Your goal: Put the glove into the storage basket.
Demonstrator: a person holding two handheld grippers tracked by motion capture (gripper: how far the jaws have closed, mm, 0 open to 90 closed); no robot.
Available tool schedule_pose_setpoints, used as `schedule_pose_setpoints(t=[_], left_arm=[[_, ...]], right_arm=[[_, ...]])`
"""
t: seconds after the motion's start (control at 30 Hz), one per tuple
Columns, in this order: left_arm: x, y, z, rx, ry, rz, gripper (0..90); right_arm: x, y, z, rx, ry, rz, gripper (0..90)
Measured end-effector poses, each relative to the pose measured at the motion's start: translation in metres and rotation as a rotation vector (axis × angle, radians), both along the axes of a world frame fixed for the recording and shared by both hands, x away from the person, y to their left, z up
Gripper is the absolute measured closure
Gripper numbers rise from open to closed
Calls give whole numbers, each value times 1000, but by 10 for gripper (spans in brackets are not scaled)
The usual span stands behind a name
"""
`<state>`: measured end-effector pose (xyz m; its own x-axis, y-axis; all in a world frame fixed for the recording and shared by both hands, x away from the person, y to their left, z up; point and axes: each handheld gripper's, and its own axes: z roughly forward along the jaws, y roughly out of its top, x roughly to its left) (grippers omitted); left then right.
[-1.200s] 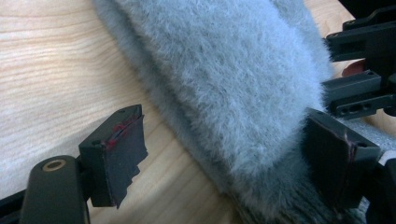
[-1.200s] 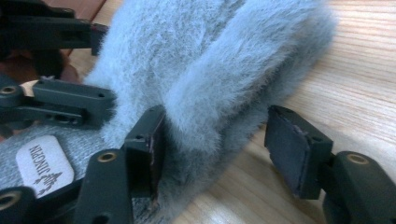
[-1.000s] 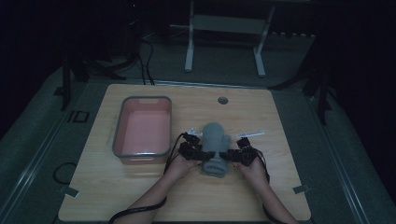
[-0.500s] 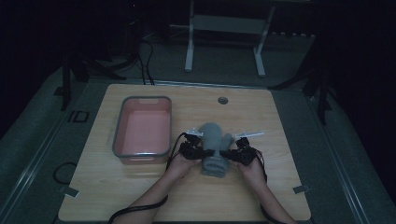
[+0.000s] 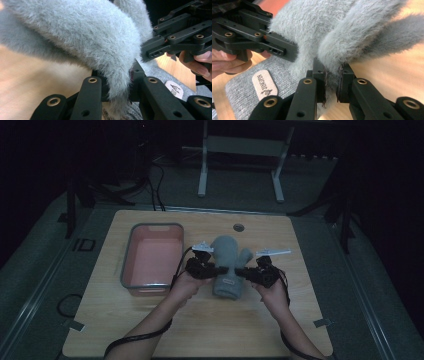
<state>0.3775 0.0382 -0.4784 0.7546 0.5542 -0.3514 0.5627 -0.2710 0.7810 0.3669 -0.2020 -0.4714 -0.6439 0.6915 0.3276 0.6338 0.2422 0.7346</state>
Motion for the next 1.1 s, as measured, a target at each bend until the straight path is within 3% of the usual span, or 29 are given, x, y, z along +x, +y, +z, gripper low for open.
schedule_pose_setpoints(t=[0.27,0.53,0.73,0.8,0.83,0.87,1.1], left_arm=[[6,32,41,31,-56,-10,779],[9,76,68,35,-76,38,779],[9,113,74,19,-57,70,779],[9,119,74,19,-53,76,778],[8,134,73,29,-52,89,778],[8,140,73,32,-49,96,778],[6,179,65,55,-23,146,778]], right_arm=[[7,26,34,-8,-51,48,805],[21,65,60,19,-74,96,805],[31,107,70,26,-73,149,805],[31,107,70,26,-73,149,805],[33,113,70,28,-66,156,806],[37,129,68,34,-59,177,805],[46,172,59,30,-41,227,805]])
